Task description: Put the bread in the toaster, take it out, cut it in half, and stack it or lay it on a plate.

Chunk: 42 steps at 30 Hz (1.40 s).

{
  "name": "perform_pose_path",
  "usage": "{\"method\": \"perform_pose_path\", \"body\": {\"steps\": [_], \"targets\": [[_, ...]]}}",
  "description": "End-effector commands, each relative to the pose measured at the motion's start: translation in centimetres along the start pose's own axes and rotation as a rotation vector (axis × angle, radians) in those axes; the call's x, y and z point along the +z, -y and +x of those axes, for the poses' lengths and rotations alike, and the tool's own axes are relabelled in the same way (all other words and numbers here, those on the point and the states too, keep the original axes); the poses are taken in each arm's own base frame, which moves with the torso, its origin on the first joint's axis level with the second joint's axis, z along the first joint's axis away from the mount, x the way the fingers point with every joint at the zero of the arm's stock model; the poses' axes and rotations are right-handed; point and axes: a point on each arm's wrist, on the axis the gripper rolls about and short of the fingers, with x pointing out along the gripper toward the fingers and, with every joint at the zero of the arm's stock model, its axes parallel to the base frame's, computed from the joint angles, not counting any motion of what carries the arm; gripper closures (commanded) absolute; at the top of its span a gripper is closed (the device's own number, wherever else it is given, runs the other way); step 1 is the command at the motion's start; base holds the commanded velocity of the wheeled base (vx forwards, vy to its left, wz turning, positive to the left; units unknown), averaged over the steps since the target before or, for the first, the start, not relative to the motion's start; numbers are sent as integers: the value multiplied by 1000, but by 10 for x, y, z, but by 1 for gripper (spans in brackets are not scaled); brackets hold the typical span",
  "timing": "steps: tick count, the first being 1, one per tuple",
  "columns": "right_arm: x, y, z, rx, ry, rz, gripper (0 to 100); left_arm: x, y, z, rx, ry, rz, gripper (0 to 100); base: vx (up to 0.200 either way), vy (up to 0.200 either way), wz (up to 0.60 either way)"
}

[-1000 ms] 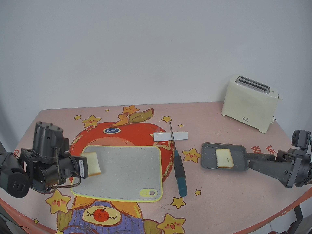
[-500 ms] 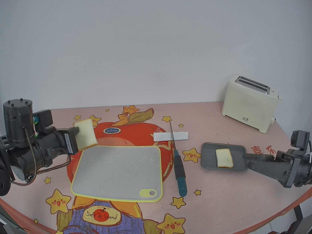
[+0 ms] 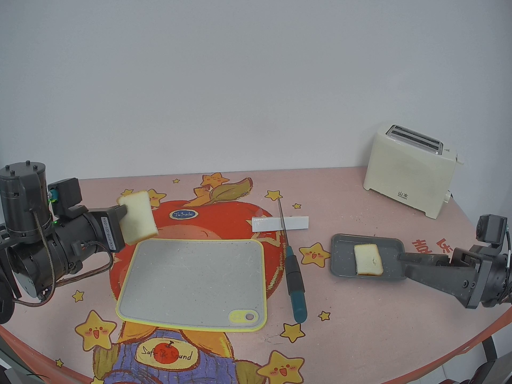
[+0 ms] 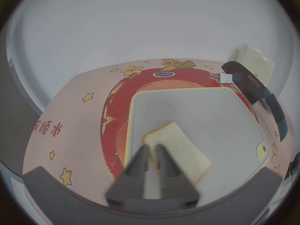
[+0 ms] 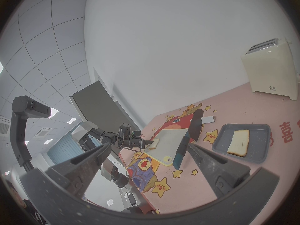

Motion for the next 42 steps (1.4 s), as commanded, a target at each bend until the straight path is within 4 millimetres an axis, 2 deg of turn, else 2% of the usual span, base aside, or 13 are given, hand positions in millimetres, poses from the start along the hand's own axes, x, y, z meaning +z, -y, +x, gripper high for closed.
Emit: {"method": "perform_pose_path", "body": {"steps": [1, 25, 42], "targets": [[-1, 1, 0, -1, -4, -6, 0, 0, 0, 0, 0, 1, -1, 100, 0, 0, 0], [-2, 2, 0, -6, -12, -17, 0, -4, -1, -1, -1, -13, 4, 100, 0, -200, 0], [-3, 3, 1, -10, -17, -13, 0, -7, 4, -9, -76, -22, 20, 100, 0, -200, 0]]}}
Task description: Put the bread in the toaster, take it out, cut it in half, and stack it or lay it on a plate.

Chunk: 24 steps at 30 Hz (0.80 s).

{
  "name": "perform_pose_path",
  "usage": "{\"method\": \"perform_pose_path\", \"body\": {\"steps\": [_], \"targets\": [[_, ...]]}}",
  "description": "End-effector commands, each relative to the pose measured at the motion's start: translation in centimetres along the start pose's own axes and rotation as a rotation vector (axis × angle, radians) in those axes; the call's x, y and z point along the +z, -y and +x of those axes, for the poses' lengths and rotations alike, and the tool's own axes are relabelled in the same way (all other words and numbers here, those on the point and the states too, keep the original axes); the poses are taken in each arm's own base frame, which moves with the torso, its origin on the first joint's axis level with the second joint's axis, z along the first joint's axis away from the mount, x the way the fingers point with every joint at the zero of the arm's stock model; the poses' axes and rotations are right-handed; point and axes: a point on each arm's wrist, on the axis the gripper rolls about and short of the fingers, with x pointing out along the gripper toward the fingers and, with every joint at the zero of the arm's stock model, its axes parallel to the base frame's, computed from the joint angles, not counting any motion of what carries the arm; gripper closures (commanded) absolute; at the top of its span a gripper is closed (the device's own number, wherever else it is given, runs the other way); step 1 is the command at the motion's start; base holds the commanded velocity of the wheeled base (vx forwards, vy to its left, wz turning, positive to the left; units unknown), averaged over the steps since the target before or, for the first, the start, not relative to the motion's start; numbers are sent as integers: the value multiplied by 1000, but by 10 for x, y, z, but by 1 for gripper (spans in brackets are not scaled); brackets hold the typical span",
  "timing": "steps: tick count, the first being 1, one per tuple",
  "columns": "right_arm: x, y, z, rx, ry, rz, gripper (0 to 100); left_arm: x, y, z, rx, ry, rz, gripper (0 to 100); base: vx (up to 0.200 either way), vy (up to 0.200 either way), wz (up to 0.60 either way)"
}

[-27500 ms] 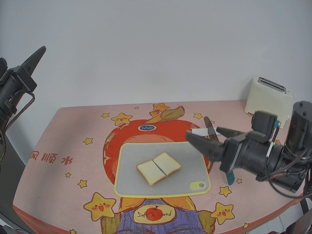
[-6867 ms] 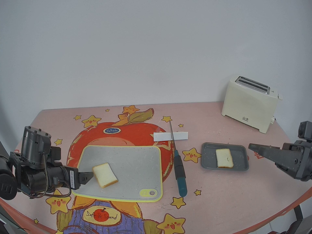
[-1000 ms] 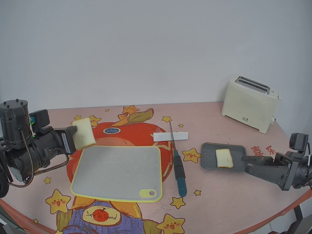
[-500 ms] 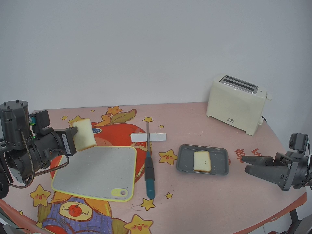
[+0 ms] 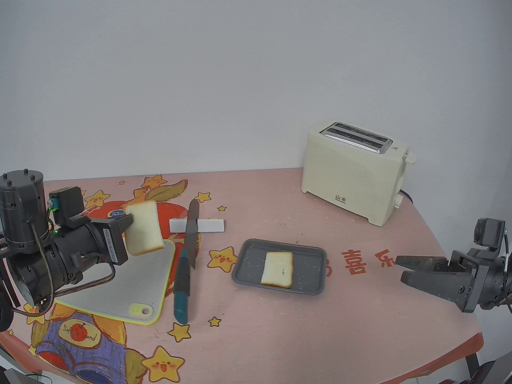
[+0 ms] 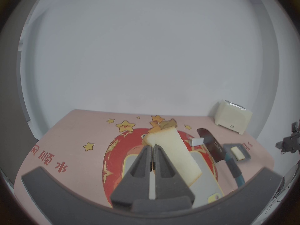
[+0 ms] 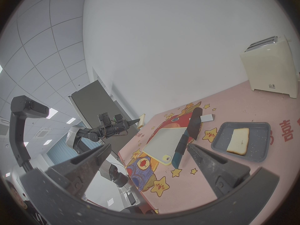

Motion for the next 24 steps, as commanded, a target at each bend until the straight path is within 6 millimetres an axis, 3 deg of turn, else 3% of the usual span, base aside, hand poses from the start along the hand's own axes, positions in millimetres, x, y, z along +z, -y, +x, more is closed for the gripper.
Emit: {"method": "perform_pose_path", "body": {"steps": [1, 4, 24], "targets": [[-1, 0, 0, -1, -3, 2, 0, 0, 1, -1, -5, 3, 1, 100, 0, -200, 0], [-1, 0, 0, -1, -3, 2, 0, 0, 1, -1, -5, 3, 1, 100, 0, -200, 0], [0, 0, 0, 2, 1, -2, 0, -6, 9, -7, -160, -37, 20, 100, 0, 0, 0]]}}
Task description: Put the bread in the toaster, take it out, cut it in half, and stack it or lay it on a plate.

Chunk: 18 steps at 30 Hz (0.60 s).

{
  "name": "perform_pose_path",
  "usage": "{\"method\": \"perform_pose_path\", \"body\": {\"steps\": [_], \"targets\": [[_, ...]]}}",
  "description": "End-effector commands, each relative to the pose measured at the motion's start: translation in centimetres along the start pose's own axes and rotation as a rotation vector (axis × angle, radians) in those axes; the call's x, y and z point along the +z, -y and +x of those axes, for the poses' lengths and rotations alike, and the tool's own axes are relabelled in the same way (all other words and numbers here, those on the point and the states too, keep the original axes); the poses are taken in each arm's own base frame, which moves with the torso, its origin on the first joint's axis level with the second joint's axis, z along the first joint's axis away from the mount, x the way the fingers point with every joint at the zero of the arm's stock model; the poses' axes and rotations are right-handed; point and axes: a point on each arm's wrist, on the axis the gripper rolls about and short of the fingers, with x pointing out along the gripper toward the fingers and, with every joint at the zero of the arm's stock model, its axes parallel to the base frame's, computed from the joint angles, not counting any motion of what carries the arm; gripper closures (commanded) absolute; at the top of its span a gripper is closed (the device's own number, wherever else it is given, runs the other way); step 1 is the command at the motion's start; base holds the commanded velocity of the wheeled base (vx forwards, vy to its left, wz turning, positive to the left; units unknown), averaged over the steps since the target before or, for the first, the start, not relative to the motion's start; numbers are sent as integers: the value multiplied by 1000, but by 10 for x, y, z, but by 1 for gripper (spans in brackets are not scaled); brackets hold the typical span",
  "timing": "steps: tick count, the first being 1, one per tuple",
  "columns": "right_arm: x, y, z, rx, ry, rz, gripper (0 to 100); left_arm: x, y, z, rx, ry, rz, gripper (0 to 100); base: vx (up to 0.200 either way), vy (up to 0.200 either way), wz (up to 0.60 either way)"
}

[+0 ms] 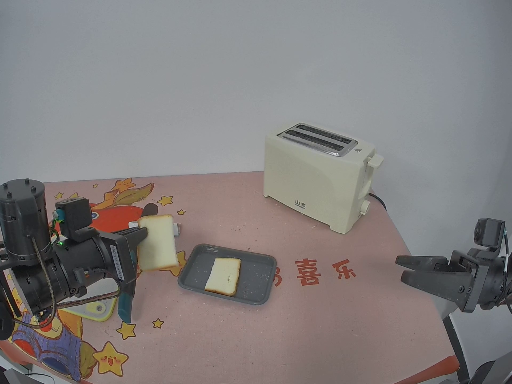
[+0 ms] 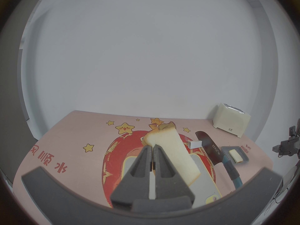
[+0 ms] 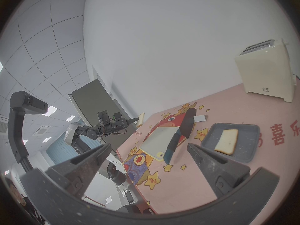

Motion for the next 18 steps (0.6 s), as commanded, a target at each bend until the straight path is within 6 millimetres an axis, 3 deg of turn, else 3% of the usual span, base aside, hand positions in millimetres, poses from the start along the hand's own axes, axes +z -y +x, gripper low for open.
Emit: {"method": "perform_pose_path", "body": {"steps": [1, 9, 18], "targets": [[0, -1, 0, 4, 1, -2, 0, 5, 2, -1, -31, 17, 9, 100, 0, 0, 0], [1, -1, 0, 5, 3, -5, 0, 34, 11, 0, -118, 63, 56, 100, 0, 0, 0], [0, -1, 1, 5, -3, -2, 0, 27, 14, 31, -156, -68, 66, 100, 0, 0, 0]]}}
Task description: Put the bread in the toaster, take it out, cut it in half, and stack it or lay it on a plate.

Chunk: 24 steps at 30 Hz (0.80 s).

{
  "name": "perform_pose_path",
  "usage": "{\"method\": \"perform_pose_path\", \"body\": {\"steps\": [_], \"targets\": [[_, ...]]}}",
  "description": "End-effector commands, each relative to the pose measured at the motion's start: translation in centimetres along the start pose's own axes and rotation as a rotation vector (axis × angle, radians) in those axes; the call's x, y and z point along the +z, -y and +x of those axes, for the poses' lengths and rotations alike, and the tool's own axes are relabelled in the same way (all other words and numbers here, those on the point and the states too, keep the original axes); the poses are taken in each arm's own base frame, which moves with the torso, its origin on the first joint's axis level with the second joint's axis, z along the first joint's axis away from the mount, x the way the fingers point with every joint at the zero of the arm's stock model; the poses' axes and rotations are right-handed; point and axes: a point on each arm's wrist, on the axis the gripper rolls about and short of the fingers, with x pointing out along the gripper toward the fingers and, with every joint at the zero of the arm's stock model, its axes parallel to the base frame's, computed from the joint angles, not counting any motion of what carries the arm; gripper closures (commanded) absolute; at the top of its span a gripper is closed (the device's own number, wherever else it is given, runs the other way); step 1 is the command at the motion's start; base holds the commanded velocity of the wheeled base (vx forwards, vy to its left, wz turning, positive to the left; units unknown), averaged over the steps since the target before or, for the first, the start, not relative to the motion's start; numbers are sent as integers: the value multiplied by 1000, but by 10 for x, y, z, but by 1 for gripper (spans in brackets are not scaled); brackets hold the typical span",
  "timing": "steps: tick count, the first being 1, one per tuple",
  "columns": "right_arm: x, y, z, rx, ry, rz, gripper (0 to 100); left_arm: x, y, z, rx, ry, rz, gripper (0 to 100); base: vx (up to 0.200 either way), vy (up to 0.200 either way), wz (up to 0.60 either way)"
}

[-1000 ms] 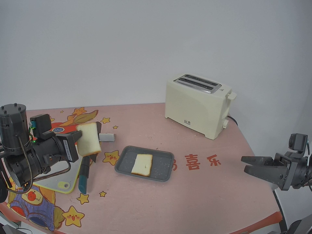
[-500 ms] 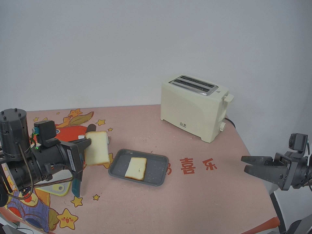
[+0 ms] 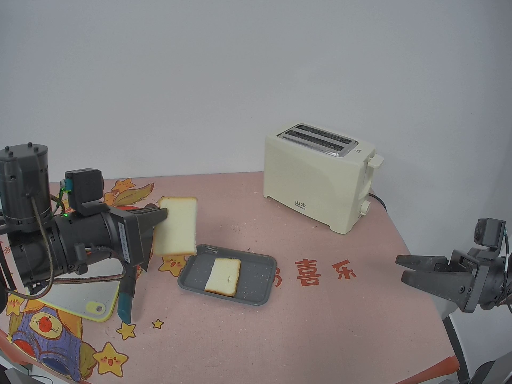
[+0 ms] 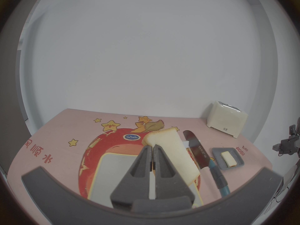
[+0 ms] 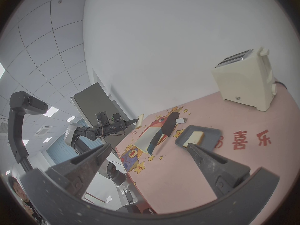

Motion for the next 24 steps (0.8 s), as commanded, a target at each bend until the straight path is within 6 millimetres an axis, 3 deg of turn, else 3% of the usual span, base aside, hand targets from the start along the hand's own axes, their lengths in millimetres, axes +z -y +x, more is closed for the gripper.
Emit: {"method": "perform_pose_path", "body": {"steps": [1, 2, 4, 24], "targets": [[-1, -1, 1, 8, -10, 0, 0, -5, -2, 28, 3, -73, -1, 100, 0, 0, 0], [-1, -1, 1, 8, -10, 0, 0, -5, -2, 28, 3, -73, -1, 100, 0, 0, 0], [-2, -1, 1, 9, -11, 0, 0, -11, -5, 47, -3, -122, -4, 100, 0, 0, 0], [-2, -1, 1, 10, -13, 0, 0, -65, -16, 88, -30, -367, -39, 100, 0, 0, 0]]}}
